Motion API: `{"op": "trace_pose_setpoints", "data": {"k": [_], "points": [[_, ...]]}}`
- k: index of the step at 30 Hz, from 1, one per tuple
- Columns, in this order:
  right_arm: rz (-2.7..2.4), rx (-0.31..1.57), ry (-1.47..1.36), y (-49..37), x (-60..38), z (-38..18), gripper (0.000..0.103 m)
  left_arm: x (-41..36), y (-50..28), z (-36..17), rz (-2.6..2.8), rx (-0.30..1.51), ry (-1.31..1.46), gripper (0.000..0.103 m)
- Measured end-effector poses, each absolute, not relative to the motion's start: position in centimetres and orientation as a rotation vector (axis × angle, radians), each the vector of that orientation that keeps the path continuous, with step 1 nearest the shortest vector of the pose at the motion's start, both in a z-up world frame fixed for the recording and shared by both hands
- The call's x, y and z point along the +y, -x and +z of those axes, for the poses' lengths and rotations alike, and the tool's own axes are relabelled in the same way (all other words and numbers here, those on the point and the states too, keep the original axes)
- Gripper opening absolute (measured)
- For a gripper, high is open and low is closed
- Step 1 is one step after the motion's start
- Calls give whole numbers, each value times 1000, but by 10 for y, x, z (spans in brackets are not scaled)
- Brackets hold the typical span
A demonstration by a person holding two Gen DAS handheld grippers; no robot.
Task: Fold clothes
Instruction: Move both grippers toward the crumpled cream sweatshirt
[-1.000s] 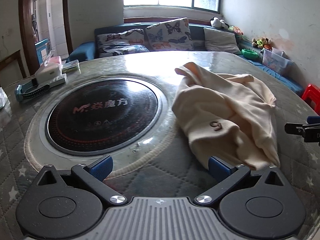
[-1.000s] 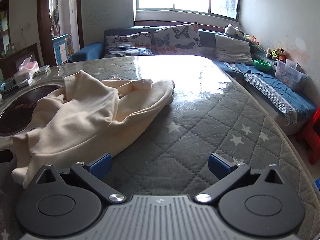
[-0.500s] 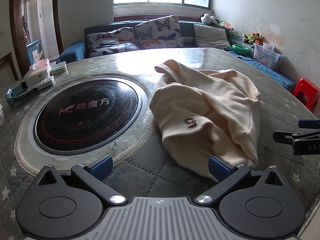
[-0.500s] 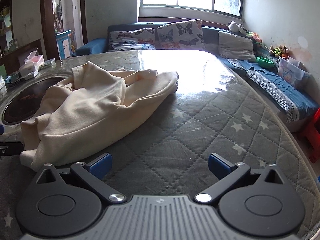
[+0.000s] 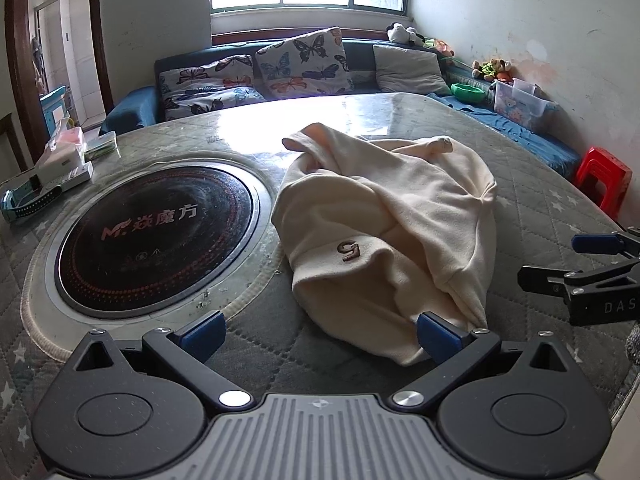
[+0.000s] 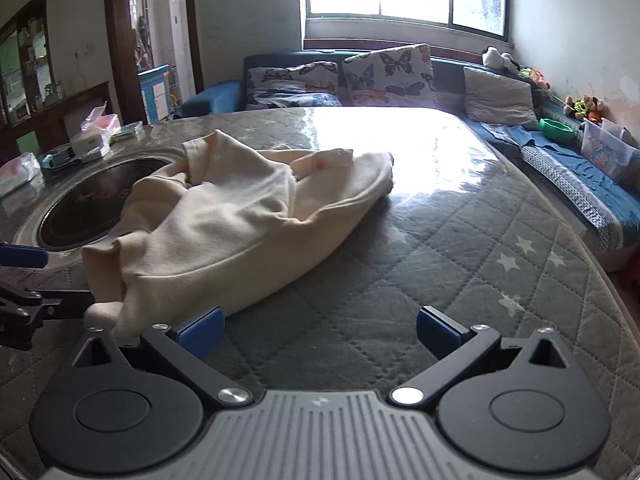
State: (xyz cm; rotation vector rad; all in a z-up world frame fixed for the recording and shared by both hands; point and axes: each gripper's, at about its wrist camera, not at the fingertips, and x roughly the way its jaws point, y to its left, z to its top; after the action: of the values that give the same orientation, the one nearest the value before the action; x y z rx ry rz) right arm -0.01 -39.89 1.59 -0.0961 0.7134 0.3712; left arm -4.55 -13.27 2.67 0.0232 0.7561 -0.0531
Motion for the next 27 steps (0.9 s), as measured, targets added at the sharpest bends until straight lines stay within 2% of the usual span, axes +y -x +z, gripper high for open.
{"op": "trace_pose_setpoints", "data": {"k": [13,16,27], "points": [[465,696,89,7,-388,27,103,-102,28,27,-87,782,-24,103],[489,695,111,6,-380,29,103,-75,16,24,-102,780,-32,103],[522,653,162,-3,-364,39,103,-67,0,28,-83,764,-45,103]]}}
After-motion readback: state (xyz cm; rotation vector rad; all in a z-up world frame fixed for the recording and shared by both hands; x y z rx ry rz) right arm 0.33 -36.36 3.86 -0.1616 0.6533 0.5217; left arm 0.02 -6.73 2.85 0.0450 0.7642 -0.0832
